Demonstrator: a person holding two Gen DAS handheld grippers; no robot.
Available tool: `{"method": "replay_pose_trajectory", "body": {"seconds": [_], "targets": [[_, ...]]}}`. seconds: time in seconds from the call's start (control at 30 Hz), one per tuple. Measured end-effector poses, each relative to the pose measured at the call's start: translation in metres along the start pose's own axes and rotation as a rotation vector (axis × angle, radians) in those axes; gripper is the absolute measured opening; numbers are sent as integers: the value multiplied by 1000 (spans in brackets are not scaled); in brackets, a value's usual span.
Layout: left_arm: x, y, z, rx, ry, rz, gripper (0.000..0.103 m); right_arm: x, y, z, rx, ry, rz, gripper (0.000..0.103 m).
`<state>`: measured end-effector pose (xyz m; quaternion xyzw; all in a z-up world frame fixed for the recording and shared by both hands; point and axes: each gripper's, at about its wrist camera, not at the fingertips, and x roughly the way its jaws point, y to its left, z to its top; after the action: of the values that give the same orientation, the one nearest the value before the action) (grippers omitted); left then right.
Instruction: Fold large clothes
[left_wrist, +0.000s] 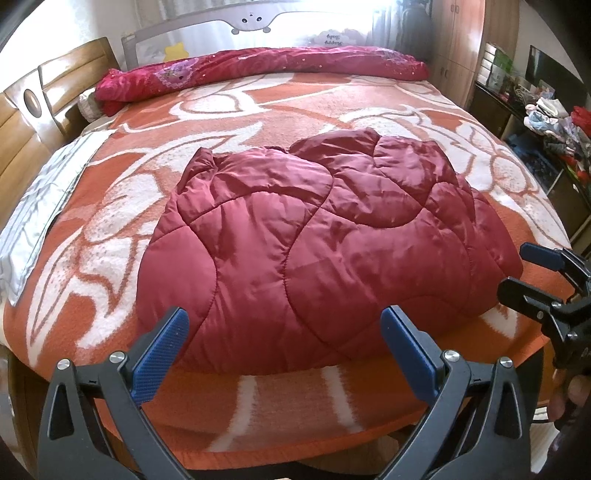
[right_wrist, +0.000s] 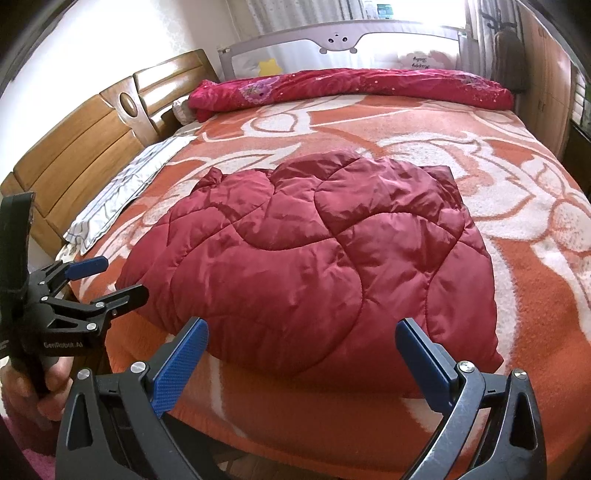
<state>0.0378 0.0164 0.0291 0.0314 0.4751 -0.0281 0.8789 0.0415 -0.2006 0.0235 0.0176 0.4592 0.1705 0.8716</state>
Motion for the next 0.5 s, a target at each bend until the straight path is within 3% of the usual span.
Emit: {"method": "replay_pose_trajectory", "body": {"seconds": [0.5], "targets": [[2, 0, 3, 3, -5, 1, 103, 0, -2, 4, -8, -7, 1, 102]]}}
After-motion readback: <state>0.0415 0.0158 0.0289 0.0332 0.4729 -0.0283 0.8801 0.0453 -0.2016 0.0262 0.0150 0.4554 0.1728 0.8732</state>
